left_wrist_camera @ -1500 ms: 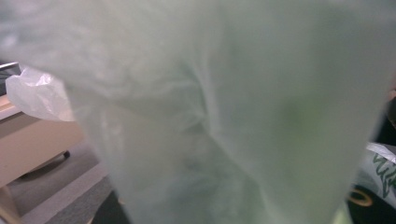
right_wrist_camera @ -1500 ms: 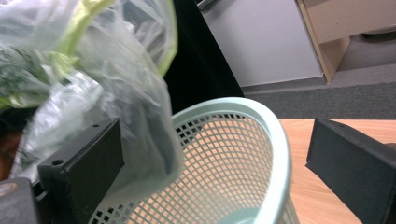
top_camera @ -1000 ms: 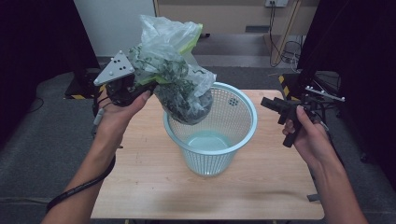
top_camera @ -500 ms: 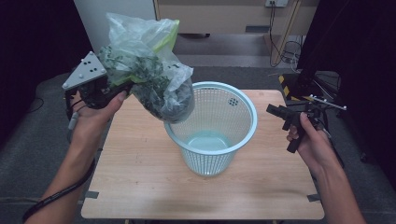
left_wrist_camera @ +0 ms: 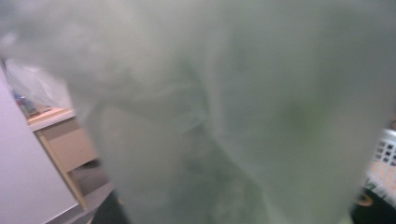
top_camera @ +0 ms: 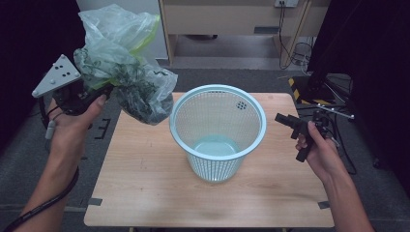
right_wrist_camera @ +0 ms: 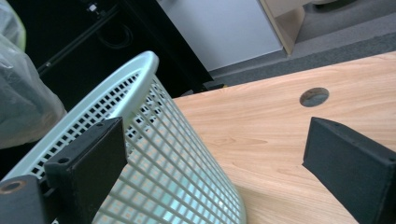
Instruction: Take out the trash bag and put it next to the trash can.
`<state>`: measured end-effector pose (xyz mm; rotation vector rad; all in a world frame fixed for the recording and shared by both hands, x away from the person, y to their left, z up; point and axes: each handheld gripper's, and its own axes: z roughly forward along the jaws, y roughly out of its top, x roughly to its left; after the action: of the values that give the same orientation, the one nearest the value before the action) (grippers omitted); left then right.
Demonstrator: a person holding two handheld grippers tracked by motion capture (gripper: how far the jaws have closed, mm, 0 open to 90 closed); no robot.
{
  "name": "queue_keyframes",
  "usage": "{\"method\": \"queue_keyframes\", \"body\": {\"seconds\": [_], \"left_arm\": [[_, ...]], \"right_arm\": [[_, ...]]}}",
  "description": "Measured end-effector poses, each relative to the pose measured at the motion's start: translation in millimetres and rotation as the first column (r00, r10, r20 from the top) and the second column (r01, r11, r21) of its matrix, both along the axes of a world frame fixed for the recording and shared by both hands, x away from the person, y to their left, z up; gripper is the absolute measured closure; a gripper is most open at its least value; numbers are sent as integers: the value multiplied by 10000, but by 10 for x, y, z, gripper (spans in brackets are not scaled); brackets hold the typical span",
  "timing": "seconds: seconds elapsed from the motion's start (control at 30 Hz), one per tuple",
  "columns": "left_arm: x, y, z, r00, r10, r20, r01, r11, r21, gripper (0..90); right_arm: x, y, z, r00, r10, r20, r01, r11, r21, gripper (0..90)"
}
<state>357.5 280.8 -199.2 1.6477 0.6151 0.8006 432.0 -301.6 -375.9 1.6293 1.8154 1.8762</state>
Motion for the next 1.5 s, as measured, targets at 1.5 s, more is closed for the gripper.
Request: {"method": "queue_keyframes", "body": {"seconds": [1.5], "left_arm": [[571,49,-2123,9576,1136,-2649,-1029,9932,540,849]], "right_arm": [[-80,-81,-870,9947,-537,-882,452,9944,-955,80]]}}
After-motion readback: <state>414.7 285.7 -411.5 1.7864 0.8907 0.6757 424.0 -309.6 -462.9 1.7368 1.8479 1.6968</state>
